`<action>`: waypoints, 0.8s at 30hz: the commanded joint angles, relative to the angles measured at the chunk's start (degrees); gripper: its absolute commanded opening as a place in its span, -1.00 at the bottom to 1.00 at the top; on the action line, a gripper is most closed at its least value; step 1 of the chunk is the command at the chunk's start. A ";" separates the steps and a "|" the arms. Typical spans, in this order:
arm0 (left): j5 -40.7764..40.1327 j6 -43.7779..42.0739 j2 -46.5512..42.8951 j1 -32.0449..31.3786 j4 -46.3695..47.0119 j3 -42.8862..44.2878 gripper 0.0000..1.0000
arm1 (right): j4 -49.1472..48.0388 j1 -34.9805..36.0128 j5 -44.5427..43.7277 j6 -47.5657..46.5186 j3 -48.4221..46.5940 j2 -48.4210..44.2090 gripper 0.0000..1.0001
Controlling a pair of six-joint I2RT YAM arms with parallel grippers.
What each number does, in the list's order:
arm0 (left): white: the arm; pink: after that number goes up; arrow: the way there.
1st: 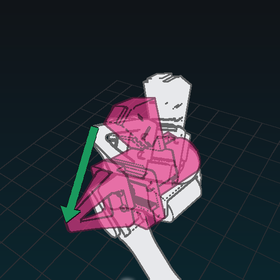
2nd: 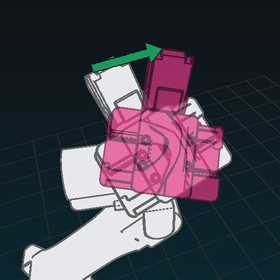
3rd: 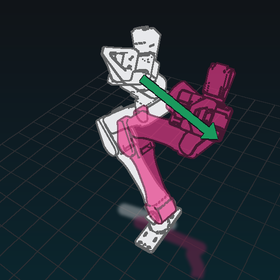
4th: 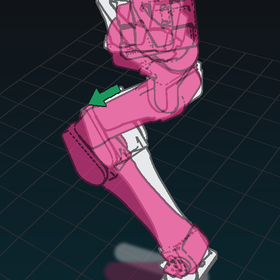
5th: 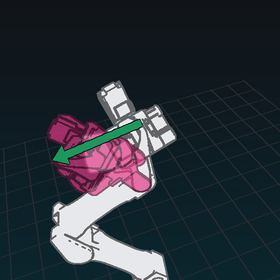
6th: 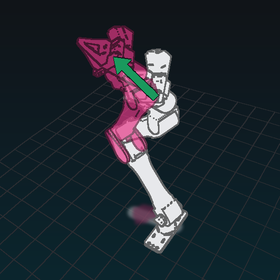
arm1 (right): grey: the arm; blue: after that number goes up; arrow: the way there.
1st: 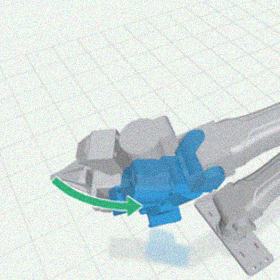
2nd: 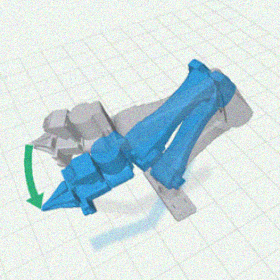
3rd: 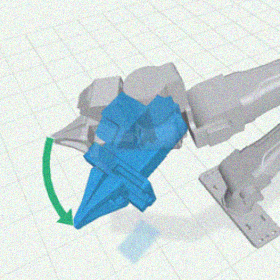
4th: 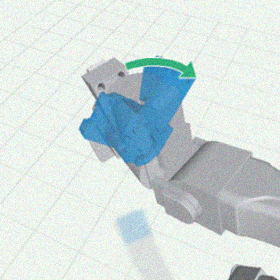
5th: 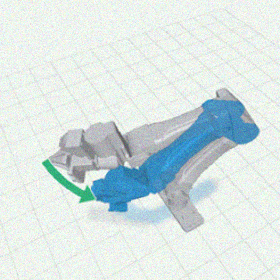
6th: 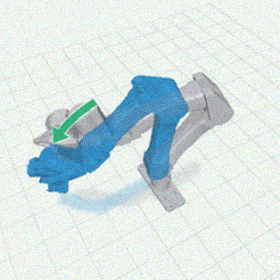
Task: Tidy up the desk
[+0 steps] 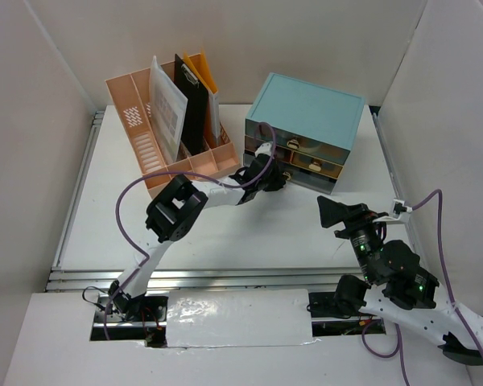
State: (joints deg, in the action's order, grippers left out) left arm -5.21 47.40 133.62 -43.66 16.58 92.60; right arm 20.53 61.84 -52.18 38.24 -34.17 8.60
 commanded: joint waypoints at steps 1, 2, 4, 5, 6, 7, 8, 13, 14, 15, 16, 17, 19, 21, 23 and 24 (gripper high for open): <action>1.69 0.41 -0.29 1.03 6.27 -0.38 -1.00 | -3.48 0.03 -1.26 -2.11 -0.28 -0.07 0.99; 1.96 0.85 -1.60 1.03 9.06 -1.79 -1.00 | -3.74 -0.06 -0.91 -2.38 -0.19 0.10 0.99; 1.96 1.99 -3.10 0.77 12.23 -6.45 -1.00 | -4.80 0.03 -0.73 -3.17 0.25 0.10 0.99; 1.79 2.00 -3.89 0.59 15.47 -7.94 -1.00 | -5.24 0.03 -0.55 -3.43 0.42 0.19 0.99; 1.52 1.74 -5.03 0.42 17.15 -10.57 -1.00 | -5.50 0.03 -0.46 -3.61 0.77 0.19 0.99; 1.00 1.65 -5.39 0.33 18.65 -11.55 -1.00 | -6.20 -0.06 -0.20 -3.96 0.95 0.28 1.00; 1.08 1.65 -5.56 0.33 20.23 -12.43 -1.00 | -6.56 0.03 -0.11 -4.05 1.04 0.45 0.99; 1.17 2.00 -4.78 0.42 28.31 -15.25 -1.00 | -6.47 0.03 0.85 -4.23 1.13 1.07 0.99; 1.26 2.08 -4.60 0.42 29.38 -15.51 -1.00 | -6.30 0.03 0.68 -4.23 1.04 1.15 0.99; 1.26 2.26 -4.08 0.42 30.35 -15.52 -1.00 | -6.21 0.03 0.68 -4.23 0.95 1.07 1.00; 1.34 2.44 -3.90 0.42 31.66 -15.43 -1.00 | -6.03 0.03 0.59 -4.31 0.86 1.15 0.99; 1.43 2.44 -3.63 0.42 32.37 -15.43 -1.00 | -6.03 0.03 0.68 -4.49 0.86 0.98 0.99; 1.43 2.79 -3.37 0.42 35.17 -15.78 -1.00 | -6.03 0.03 0.68 -4.75 0.78 0.72 0.99; 1.09 3.14 -3.54 0.42 37.11 -16.74 -1.00 | -5.94 0.03 0.59 -5.01 0.69 0.63 0.99; 1.08 3.49 -3.55 0.42 39.14 -17.01 -1.00 | -5.94 0.03 0.42 -5.28 0.69 0.45 0.99; 0.73 3.49 -3.37 0.42 38.97 -16.40 -1.00 | -5.86 0.03 0.42 -5.37 0.60 0.45 1.00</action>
State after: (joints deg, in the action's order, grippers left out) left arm -4.14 49.98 131.04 -43.29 47.90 76.25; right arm 16.71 61.84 -51.22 34.39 -33.21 9.15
